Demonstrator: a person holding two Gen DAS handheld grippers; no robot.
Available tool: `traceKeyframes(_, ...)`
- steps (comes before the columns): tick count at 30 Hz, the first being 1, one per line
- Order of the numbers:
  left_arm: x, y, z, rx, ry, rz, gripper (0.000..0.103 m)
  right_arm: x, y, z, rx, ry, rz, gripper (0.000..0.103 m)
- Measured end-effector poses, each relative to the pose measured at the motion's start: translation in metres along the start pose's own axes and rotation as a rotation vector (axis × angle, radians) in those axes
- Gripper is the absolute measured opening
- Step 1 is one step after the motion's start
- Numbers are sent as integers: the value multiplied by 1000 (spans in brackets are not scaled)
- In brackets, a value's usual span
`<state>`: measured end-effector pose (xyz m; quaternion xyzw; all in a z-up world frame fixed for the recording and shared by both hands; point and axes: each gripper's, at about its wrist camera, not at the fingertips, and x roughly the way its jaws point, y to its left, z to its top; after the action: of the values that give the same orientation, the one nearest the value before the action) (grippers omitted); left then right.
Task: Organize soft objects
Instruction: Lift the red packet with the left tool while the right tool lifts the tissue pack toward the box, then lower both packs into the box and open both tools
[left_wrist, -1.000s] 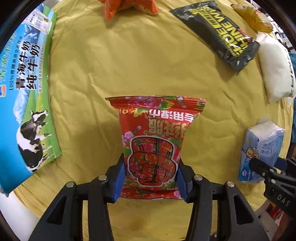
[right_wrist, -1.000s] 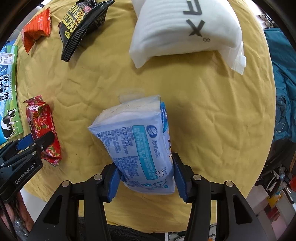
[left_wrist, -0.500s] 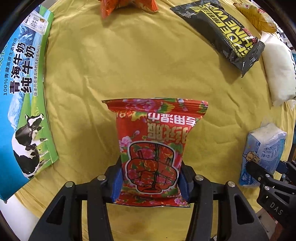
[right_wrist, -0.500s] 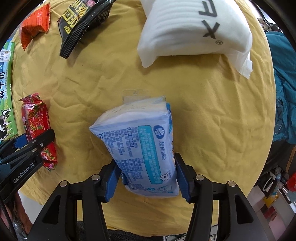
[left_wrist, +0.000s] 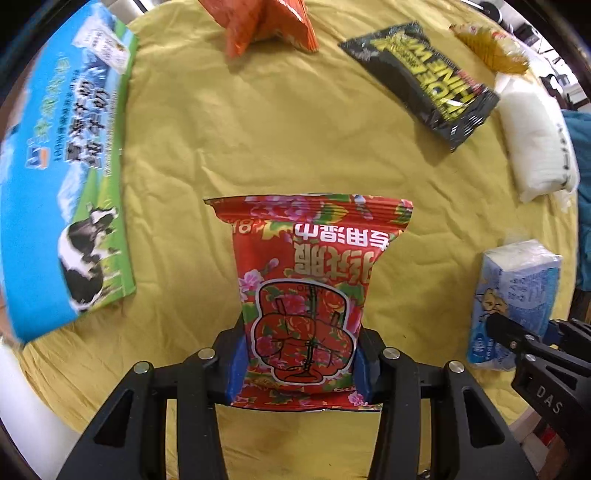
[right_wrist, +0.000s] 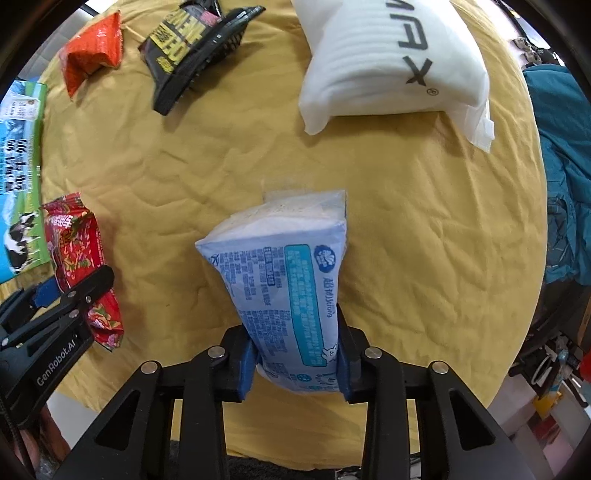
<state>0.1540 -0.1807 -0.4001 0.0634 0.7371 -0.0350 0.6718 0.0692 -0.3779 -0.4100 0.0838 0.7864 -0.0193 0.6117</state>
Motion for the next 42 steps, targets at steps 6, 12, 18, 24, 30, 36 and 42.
traceKeyframes(6, -35, 2, -18, -8, -68, -26, 43, -16, 9, -14, -27, -38, 32, 36)
traceKeyframes(12, -81, 19, -35, -36, -144, -74, 43, -49, 33, -27, -85, -91, 76, 36)
traceKeyframes(18, -136, 57, -46, -71, -219, -130, 43, -96, 74, -29, -147, -160, 137, 36)
traceKeyframes(24, -178, 116, -42, -88, -281, -168, 43, -163, 133, -19, -194, -223, 208, 36)
traceKeyframes(30, -194, 204, -26, -127, -298, -193, 43, -190, 221, 9, -214, -239, 265, 36)
traceKeyframes(36, -173, 283, 1, -168, -266, -186, 43, -180, 305, 46, -202, -222, 294, 36)
traceKeyframes(42, -135, 332, 35, -168, -203, -206, 43, -142, 375, 89, -192, -174, 277, 36)
